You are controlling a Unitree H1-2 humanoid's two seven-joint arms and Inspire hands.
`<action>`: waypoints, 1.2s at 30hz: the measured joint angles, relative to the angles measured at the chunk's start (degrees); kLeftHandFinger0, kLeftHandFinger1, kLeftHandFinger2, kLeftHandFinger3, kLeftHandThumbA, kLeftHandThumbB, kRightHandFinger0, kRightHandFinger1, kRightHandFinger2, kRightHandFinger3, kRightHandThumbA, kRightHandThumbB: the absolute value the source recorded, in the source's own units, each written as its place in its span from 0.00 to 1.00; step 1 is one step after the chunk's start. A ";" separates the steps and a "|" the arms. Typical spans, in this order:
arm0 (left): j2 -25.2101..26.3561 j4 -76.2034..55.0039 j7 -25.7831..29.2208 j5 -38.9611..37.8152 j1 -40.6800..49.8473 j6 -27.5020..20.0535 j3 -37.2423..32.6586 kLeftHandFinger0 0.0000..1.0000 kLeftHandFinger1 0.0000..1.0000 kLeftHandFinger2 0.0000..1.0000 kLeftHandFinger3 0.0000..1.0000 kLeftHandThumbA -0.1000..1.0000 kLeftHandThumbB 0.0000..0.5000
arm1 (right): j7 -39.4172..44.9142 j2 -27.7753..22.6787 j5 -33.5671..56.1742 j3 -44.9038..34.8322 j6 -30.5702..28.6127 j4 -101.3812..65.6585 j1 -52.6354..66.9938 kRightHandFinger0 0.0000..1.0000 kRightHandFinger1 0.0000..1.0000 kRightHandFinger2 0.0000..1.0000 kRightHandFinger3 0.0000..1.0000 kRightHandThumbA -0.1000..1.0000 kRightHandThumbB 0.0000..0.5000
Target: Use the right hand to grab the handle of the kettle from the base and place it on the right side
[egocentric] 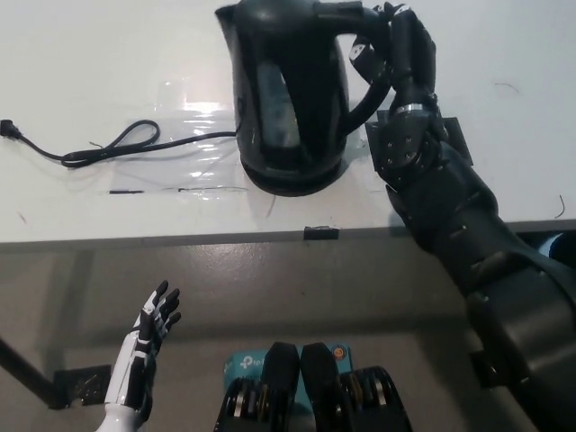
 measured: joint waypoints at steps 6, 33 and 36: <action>0.01 0.01 -0.21 0.00 -0.12 0.02 -0.01 1.00 1.00 1.00 1.00 1.00 1.00 | -1.82 -0.68 1.62 -4.89 -1.55 -1.80 -1.53 0.00 0.00 0.36 0.50 0.00 0.13; 0.02 0.08 -0.64 -0.40 0.62 0.03 0.41 1.00 1.00 1.00 1.00 1.00 1.00 | -4.36 -12.24 3.74 -9.59 -4.76 -0.12 3.30 0.00 0.00 0.34 0.13 0.00 0.24; -0.01 0.08 -0.65 -0.40 0.63 0.03 0.38 1.00 1.00 1.00 1.00 1.00 1.00 | -4.48 -12.23 3.76 -9.35 -6.10 0.41 3.89 0.00 0.01 0.42 0.21 0.00 0.28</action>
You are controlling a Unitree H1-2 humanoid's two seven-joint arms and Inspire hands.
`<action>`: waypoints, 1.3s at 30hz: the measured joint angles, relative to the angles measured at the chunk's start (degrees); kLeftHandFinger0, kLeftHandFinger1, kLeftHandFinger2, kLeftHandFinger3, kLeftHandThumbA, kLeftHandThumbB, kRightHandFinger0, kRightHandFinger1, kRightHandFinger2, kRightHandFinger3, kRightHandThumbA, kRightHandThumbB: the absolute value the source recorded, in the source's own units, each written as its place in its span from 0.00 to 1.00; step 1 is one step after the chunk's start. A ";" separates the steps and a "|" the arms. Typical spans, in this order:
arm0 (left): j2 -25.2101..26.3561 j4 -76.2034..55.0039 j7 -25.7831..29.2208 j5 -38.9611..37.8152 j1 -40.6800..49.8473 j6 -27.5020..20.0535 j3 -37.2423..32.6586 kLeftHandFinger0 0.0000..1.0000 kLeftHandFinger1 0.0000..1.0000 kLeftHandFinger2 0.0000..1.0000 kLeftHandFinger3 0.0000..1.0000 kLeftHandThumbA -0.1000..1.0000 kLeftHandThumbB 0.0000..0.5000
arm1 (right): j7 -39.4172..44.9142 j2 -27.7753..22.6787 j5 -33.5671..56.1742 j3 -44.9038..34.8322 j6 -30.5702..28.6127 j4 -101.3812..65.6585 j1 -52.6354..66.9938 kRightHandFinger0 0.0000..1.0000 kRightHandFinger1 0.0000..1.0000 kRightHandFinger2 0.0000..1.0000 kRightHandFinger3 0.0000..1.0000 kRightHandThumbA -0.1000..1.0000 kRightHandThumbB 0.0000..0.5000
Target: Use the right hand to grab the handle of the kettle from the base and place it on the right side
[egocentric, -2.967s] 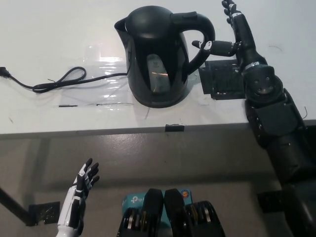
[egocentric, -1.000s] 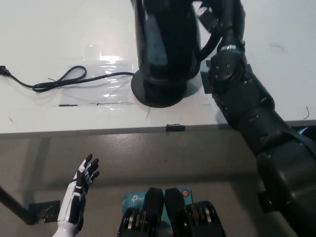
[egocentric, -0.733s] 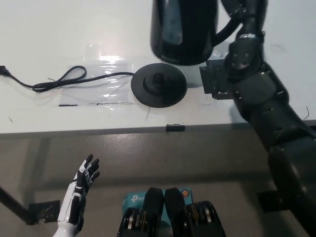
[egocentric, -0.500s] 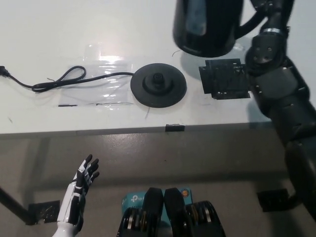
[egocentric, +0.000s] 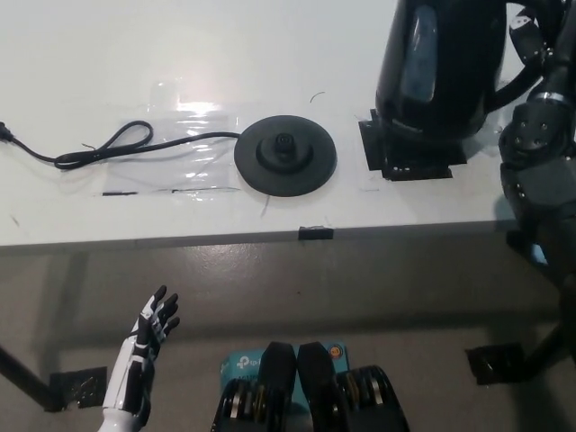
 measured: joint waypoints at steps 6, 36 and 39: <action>-0.01 0.00 -0.01 -0.04 0.18 0.00 0.01 1.00 1.00 1.00 1.00 1.00 1.00 | -0.46 0.78 0.28 0.86 -2.05 0.04 1.84 0.00 0.03 0.51 0.43 0.00 0.16; -0.05 1.16 -0.76 -2.76 -0.37 -2.44 1.36 1.00 1.00 1.00 1.00 1.00 1.00 | 0.89 -1.16 1.28 13.19 -5.85 -9.12 9.94 1.00 1.00 1.00 1.00 0.98 0.98; -0.04 1.19 -0.76 -2.79 -0.28 -2.53 1.53 1.00 1.00 1.00 1.00 1.00 1.00 | 4.27 -1.92 3.33 11.25 -5.87 -14.93 11.70 1.00 1.00 1.00 1.00 1.00 0.99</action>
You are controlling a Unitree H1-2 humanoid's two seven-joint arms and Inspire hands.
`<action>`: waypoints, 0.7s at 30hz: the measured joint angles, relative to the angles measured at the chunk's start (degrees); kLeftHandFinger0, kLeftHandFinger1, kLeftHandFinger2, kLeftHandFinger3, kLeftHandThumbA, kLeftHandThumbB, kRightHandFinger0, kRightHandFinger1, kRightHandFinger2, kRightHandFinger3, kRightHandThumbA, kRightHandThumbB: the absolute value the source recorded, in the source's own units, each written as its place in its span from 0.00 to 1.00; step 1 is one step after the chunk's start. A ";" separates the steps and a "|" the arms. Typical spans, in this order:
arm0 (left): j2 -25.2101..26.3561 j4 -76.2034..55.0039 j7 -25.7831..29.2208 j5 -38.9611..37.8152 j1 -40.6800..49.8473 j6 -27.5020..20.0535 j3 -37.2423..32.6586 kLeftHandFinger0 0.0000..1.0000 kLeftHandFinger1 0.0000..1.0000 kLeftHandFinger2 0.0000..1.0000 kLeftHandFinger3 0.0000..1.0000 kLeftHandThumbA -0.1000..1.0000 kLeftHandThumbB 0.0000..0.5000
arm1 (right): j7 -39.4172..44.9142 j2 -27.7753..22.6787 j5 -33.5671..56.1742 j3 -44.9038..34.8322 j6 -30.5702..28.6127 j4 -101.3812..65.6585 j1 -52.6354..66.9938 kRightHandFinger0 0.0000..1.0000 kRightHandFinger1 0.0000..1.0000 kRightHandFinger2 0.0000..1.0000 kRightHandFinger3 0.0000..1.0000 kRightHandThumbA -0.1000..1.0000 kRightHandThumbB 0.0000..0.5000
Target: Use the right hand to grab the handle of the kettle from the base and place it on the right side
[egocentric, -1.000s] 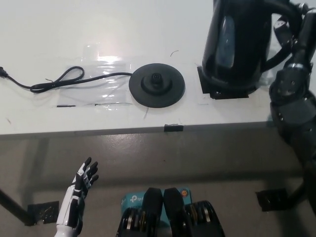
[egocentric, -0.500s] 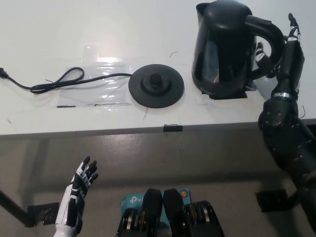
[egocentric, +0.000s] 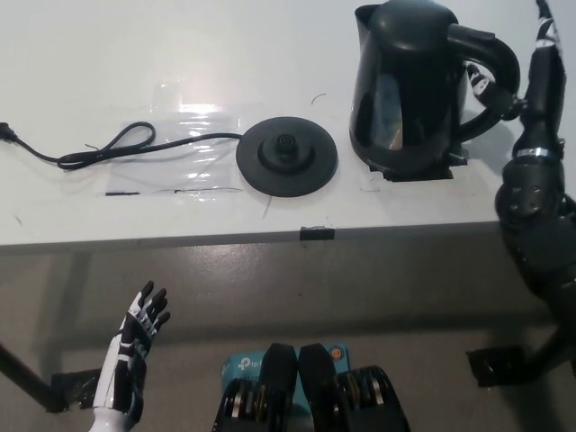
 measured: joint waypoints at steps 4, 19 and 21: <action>-0.03 0.05 0.00 0.00 0.06 -0.01 0.12 1.00 1.00 1.00 1.00 1.00 1.00 | 5.20 0.08 4.37 -4.36 -0.01 -9.22 3.76 1.00 1.00 1.00 1.00 1.00 1.00; 0.09 1.03 0.01 0.04 -1.26 0.06 0.21 1.00 1.00 1.00 1.00 1.00 1.00 | 16.21 0.51 15.20 -10.84 0.05 -42.23 17.90 1.00 1.00 1.00 1.00 1.00 1.00; 0.13 1.37 0.01 0.04 -2.28 0.10 0.26 1.00 1.00 1.00 1.00 1.00 1.00 | 16.21 0.57 15.49 -11.34 0.24 -46.06 19.28 1.00 1.00 1.00 1.00 1.00 1.00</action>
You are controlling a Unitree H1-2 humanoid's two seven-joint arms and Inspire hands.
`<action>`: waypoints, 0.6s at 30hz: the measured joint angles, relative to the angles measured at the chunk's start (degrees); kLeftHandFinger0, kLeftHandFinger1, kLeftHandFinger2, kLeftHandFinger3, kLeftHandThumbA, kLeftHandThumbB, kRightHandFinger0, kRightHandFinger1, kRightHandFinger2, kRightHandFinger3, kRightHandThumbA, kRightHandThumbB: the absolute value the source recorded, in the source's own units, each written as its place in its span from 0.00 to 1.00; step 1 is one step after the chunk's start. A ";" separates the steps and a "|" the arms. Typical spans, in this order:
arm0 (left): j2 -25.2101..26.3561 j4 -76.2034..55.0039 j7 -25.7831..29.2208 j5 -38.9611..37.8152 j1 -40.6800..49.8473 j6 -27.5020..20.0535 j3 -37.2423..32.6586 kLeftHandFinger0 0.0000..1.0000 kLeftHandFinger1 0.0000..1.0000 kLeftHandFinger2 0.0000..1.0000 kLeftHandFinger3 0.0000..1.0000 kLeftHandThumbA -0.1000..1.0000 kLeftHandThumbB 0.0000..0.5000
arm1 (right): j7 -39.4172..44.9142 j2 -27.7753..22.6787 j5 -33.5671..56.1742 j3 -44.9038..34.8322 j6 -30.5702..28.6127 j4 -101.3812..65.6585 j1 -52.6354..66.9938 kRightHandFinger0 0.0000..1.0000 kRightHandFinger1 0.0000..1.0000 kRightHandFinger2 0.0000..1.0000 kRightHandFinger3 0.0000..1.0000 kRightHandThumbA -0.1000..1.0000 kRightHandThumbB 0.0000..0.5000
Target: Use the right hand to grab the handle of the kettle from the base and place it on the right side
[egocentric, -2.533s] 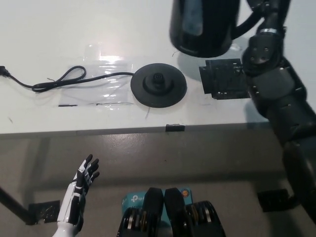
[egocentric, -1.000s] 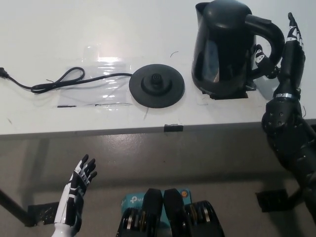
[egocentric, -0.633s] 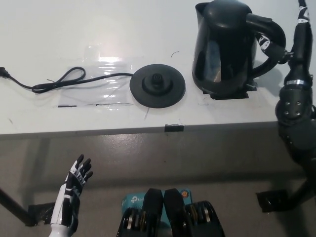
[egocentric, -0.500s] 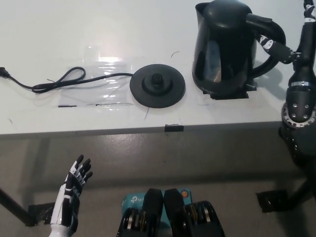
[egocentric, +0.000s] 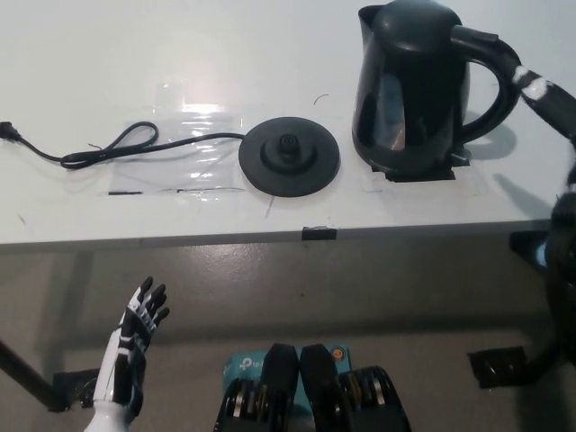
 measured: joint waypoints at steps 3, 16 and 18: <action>-0.01 0.32 0.00 0.00 -2.05 0.10 0.01 1.00 1.00 1.00 1.00 1.00 1.00 | 0.00 0.04 0.05 -0.35 0.37 -6.19 2.20 1.00 1.00 1.00 1.00 1.00 1.00; 0.52 0.61 -0.04 0.10 -5.67 0.70 -0.13 1.00 1.00 1.00 1.00 1.00 1.00 | 0.94 4.45 -6.87 5.89 0.02 -31.47 27.63 1.00 1.00 1.00 1.00 1.00 0.58; 0.90 0.59 -0.04 0.12 -5.14 0.68 -0.16 1.00 1.00 1.00 1.00 1.00 1.00 | 1.31 5.28 -8.61 8.62 -0.26 -28.39 32.22 1.00 1.00 1.00 1.00 1.00 0.49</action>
